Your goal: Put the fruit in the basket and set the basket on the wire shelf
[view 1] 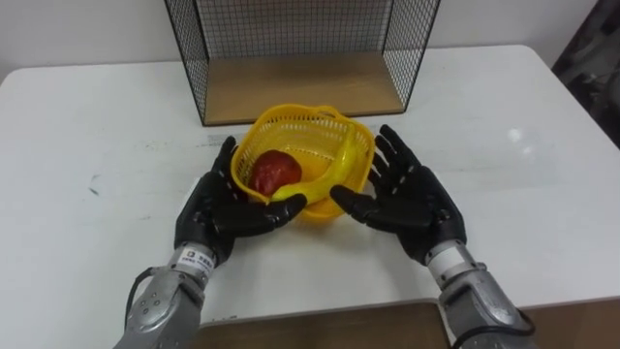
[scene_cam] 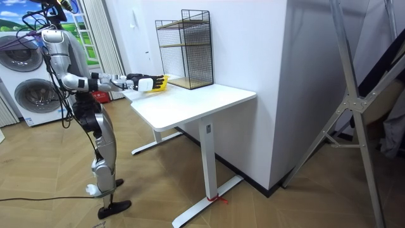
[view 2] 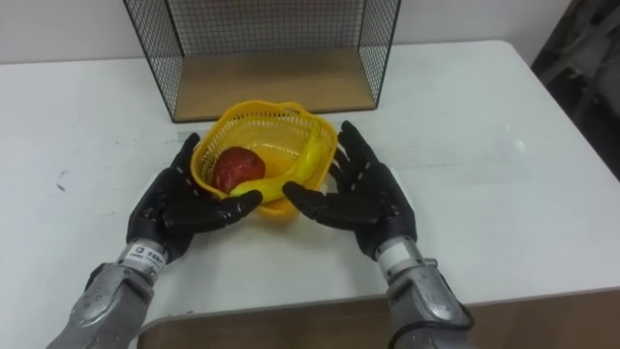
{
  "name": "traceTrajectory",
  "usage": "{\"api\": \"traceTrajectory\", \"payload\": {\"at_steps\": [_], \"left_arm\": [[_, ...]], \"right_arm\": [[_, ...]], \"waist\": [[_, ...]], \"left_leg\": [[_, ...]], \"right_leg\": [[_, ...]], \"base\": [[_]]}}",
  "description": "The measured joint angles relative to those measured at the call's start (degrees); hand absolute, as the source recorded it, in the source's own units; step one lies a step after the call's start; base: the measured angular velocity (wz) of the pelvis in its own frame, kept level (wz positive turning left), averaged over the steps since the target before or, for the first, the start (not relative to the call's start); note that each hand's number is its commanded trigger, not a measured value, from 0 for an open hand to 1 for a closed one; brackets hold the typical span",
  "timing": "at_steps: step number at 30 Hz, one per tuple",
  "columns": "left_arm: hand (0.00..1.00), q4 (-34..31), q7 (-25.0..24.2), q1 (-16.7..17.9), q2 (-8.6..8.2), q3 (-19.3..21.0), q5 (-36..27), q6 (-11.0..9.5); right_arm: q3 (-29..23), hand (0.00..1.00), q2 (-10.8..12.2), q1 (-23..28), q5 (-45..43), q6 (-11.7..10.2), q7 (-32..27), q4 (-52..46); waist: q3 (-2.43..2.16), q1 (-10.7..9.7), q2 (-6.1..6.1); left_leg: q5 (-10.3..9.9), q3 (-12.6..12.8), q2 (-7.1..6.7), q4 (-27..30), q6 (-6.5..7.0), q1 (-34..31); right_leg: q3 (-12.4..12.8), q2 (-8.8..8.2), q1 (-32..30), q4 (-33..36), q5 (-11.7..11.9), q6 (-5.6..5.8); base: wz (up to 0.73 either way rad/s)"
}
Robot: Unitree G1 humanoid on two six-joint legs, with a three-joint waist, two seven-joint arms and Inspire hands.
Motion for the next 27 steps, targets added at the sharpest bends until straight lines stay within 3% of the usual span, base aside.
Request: {"api": "traceTrajectory", "payload": {"at_steps": [18,27], "left_arm": [[0.0,0.5,0.0,0.02,0.68,-1.83,-2.04,0.0],[0.0,1.57,-0.01,0.02,0.89,-2.88,-3.44,-0.3]], "right_arm": [[0.51,0.0,-0.61,-0.04,1.2,-0.02,-1.17,0.06],[0.61,0.0,-0.68,-0.03,1.19,-0.02,-1.17,0.72]], "waist": [[-0.45,0.01,0.7],[-0.39,0.04,0.57]], "left_leg": [[0.0,-0.27,0.0,0.06,0.0,0.19],[0.0,-0.31,0.02,-0.39,0.0,1.49]], "right_leg": [[0.17,0.0,0.1,0.07,0.0,0.0],[0.14,0.02,1.16,0.04,0.0,0.0]], "base": [[0.0],[0.0]]}}
